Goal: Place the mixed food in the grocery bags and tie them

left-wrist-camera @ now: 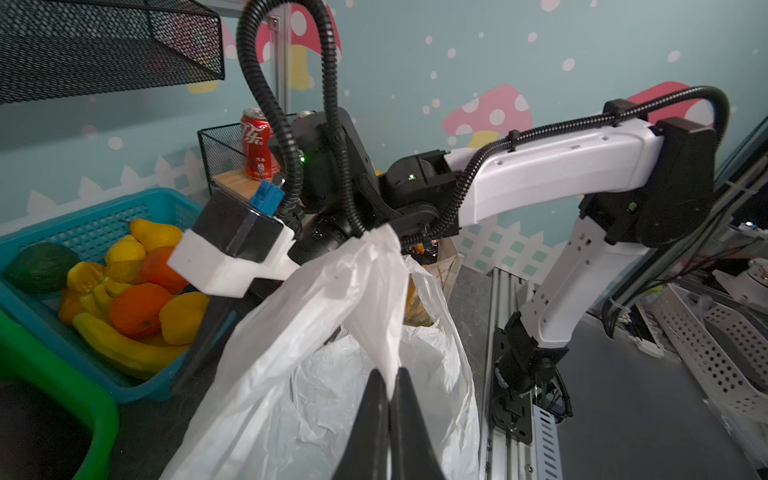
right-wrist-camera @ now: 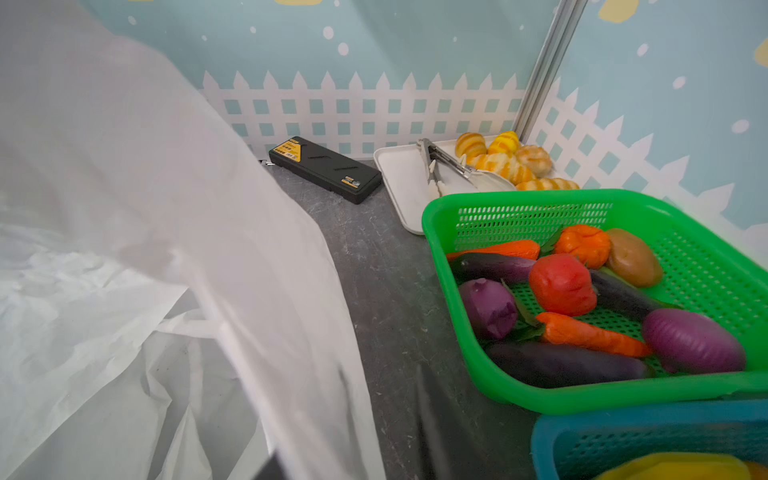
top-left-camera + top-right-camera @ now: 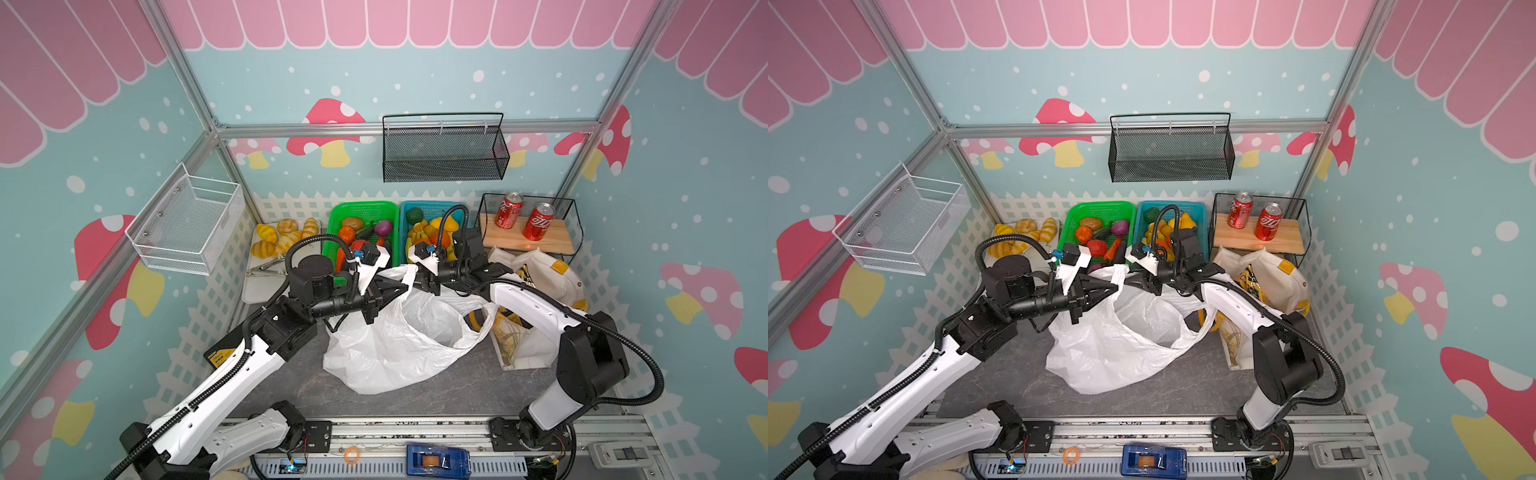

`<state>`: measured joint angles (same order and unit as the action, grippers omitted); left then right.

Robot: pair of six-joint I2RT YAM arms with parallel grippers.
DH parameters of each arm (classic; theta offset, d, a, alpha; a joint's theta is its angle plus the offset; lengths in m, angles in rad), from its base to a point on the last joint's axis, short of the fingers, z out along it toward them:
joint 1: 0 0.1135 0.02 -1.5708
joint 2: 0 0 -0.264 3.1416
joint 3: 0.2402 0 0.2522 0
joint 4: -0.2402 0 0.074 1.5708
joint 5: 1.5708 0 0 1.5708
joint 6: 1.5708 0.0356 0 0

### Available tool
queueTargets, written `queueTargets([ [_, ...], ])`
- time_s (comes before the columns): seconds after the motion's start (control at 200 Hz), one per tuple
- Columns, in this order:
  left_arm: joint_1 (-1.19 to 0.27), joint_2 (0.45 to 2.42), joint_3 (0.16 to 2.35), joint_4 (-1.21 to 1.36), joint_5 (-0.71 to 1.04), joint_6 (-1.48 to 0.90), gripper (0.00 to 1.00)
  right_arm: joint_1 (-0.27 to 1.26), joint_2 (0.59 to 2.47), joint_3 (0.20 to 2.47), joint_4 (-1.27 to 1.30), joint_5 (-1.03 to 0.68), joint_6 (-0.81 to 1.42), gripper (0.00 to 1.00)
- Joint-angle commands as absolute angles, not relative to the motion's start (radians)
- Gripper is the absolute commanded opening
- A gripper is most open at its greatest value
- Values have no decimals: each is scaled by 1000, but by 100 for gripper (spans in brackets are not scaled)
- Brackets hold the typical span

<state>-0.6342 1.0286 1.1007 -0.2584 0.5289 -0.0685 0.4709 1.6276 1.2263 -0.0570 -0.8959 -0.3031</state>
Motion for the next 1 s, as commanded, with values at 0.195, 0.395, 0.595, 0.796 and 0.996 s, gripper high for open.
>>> queueTargets([
  [0.195, -532, 1160, 1223, -372, -259, -328, 15, 435, 1425, 934, 344, -739, 550, 0],
  [0.395, -503, 1387, 1538, -554, -278, -342, 61, 515, 1321, 763, 611, -448, 880, 0],
  [0.595, -544, 1162, 1256, -587, -308, -424, 81, 518, 1332, 691, 677, -338, 976, 0],
  [0.796, -614, 809, 931, -643, -214, -531, 85, 518, 1367, 692, 702, -337, 1005, 0],
  [0.996, -889, 791, 772, -523, -171, -611, 82, 517, 1381, 690, 690, -317, 1003, 0],
])
